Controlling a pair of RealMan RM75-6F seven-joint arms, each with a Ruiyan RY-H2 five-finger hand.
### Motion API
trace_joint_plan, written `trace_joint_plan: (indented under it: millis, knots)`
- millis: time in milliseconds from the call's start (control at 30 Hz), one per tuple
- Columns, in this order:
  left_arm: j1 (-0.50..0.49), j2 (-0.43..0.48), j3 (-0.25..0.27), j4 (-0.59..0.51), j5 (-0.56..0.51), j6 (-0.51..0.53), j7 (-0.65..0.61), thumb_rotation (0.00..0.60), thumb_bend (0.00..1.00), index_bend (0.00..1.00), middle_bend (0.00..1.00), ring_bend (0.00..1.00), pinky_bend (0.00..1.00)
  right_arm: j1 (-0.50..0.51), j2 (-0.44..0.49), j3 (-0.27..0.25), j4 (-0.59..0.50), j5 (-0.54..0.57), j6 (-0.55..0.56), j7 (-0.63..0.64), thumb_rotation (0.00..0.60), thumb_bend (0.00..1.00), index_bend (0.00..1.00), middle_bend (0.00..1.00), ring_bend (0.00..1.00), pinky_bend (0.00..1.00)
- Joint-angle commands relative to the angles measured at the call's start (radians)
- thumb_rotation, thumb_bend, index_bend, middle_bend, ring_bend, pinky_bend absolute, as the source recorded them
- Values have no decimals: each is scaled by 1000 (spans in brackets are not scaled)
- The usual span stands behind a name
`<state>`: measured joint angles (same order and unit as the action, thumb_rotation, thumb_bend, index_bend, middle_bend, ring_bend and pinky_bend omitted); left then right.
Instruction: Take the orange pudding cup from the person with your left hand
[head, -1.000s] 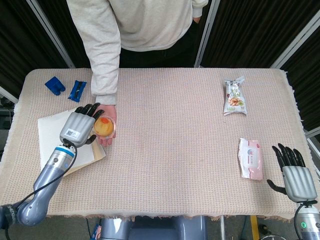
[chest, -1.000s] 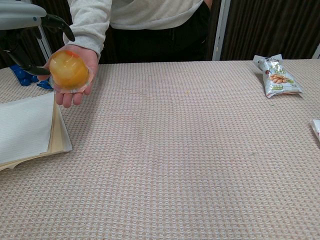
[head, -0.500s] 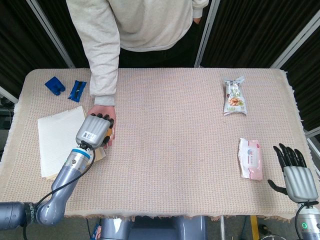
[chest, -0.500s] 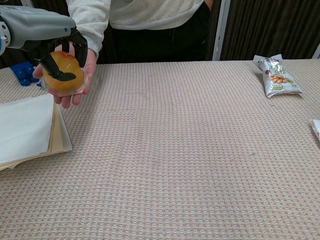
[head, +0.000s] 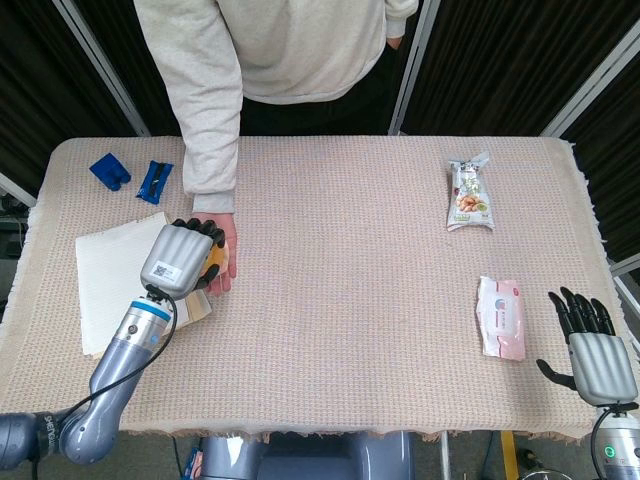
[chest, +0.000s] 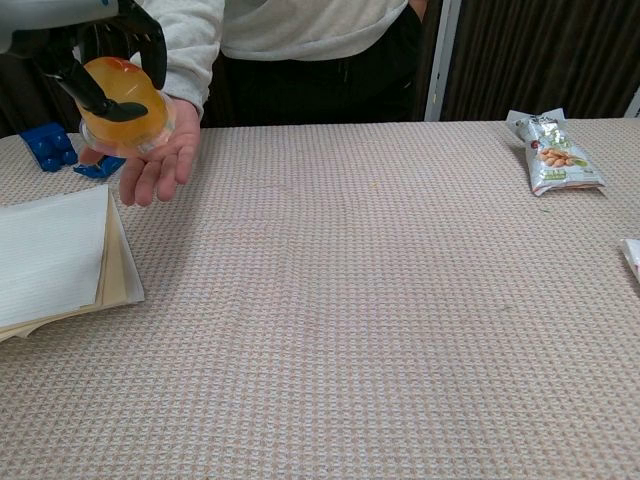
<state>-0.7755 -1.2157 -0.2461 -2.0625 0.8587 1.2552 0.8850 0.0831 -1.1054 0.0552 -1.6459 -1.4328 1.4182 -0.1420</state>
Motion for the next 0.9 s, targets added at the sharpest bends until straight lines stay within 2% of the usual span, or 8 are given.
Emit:
trace_joint_plan:
  millis: [33,167,267,367,467,733,833,900]
  knots:
    - [60,84,47,-73,77,15,-57,600,658,808,592,541,597,0,1,0,-1,1,0,1,600,116,26,0,0,0]
    - [138,160,119,-117,180,33,-128,600,658,811,593,541,595,0,0,0,-3,0,0,0,600,116,26,0,0,0]
    - [187,192,173,-106,252,38,-180,600,658,811,593,541,595,0,-1,0,-4,1,0,-2,600,117,26,0,0,0]
    - [236,209,242,-44,317,32,-220,600,657,810,592,540,594,-1,-2,0,-6,1,1,-5,600,116,26,0,0,0]
    - [267,196,284,33,352,18,-269,600,658,802,587,536,588,-1,-3,0,-7,3,1,-7,600,115,26,0,0,0]
    - [288,82,311,258,360,-46,-336,600,657,754,541,500,559,0,-5,2,-10,8,-1,-10,600,116,26,0,0,0]
    - [283,41,316,316,347,-79,-319,600,543,637,403,430,482,0,-4,3,-9,9,0,-8,600,116,26,0,0,0]
    - [280,29,319,327,328,-101,-307,600,413,448,172,253,305,-1,-3,3,-9,10,1,-5,600,116,26,0,0,0]
